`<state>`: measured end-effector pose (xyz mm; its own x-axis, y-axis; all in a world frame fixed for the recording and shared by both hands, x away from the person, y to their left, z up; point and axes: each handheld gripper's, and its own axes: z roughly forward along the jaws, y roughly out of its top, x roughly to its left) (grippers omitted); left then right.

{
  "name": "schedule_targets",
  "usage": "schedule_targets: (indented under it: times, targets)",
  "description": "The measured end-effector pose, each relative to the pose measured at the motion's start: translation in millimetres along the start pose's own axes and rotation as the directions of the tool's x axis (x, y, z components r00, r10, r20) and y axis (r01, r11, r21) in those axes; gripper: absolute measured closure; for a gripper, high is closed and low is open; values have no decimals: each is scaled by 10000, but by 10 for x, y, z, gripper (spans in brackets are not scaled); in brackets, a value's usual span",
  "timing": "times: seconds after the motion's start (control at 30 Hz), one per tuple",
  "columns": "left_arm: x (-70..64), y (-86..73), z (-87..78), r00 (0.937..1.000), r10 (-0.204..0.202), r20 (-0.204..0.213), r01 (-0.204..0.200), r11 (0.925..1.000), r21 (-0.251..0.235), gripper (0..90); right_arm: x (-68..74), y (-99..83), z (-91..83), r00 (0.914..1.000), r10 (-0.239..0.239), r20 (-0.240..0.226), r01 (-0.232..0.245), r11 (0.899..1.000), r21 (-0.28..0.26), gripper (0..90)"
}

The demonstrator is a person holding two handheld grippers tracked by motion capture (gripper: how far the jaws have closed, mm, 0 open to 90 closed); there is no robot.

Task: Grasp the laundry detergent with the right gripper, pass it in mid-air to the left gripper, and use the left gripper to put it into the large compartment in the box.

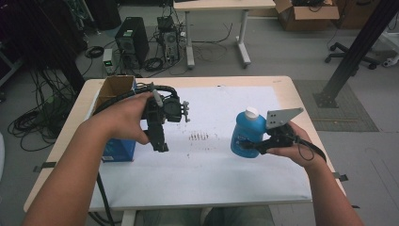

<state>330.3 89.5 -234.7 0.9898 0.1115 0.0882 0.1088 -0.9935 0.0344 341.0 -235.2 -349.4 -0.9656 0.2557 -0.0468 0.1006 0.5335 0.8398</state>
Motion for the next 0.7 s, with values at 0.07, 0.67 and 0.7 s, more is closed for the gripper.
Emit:
schedule_targets:
  times: [0.07, 0.67, 0.7]
  targets:
    - [-16, 31, -17, 10000, 57, 39, -57, 10000, 0, 4, 24, 1, 50, 9995, -201, -238, 205, 9997, 148, 456]
    - [-68, 239, -8, 9993, 365, 106, -366, 9993, 81, 4, 231, 138, 446, 9896, -706, -1249, 701, 9975, -87, 452]
    - [-72, 248, -6, 9992, 388, 106, -389, 9992, 98, 4, 239, 140, 468, 9892, -717, -1282, 712, 9974, -90, 452]
